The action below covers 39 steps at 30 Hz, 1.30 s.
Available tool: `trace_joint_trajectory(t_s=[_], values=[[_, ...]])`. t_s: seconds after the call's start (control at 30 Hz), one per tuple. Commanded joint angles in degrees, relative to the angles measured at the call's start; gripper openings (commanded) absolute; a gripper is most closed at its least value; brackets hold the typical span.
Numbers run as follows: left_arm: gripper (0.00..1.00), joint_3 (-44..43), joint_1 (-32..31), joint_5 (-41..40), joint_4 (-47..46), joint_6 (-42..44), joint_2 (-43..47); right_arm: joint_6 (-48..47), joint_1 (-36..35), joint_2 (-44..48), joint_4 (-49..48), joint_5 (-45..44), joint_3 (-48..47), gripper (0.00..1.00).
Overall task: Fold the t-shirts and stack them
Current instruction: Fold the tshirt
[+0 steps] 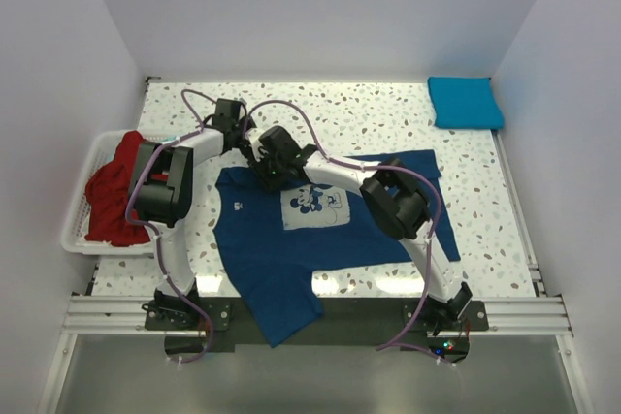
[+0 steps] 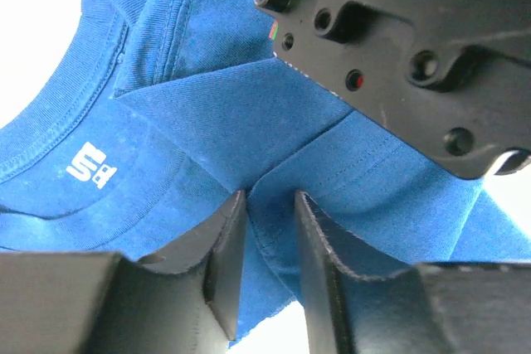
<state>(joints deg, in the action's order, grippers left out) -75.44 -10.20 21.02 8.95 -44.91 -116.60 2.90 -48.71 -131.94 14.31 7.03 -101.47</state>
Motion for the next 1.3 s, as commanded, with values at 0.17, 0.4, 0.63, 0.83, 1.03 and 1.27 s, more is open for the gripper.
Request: trace_joint_trajectory(t_s=[0.17, 0.4, 0.63, 0.83, 1.03, 1.27], values=[[0.0, -2.08, 0.7, 0.17, 0.45, 1.84, 0.58, -1.4, -0.51, 5.37, 0.37, -0.17, 0.66, 0.14], [0.0, -2.08, 0.88, -0.71, 1.42, 2.54, 1.55, -2.11, -0.51, 8.53, 2.13, 1.32, 1.8, 0.09], [0.0, -1.47, 0.97, -0.98, 4.14, 3.24, 4.27, -2.63, -0.51, 11.35, 5.73, 3.95, 1.89, 0.0], [0.0, 5.47, 0.97, -2.38, 5.72, 3.59, 12.96, -6.84, -0.51, 16.0, 9.69, 6.07, 7.07, 0.0], [0.0, 16.17, 0.97, -5.19, 10.29, 6.76, 24.21, -10.1, -0.51, 20.66, 13.02, 5.72, 13.57, 0.0], [0.0, 27.7, 0.88, -4.33, 18.02, 8.08, 38.7, -14.23, -0.51, 21.29, 18.38, 5.28, 13.93, 0.0]])
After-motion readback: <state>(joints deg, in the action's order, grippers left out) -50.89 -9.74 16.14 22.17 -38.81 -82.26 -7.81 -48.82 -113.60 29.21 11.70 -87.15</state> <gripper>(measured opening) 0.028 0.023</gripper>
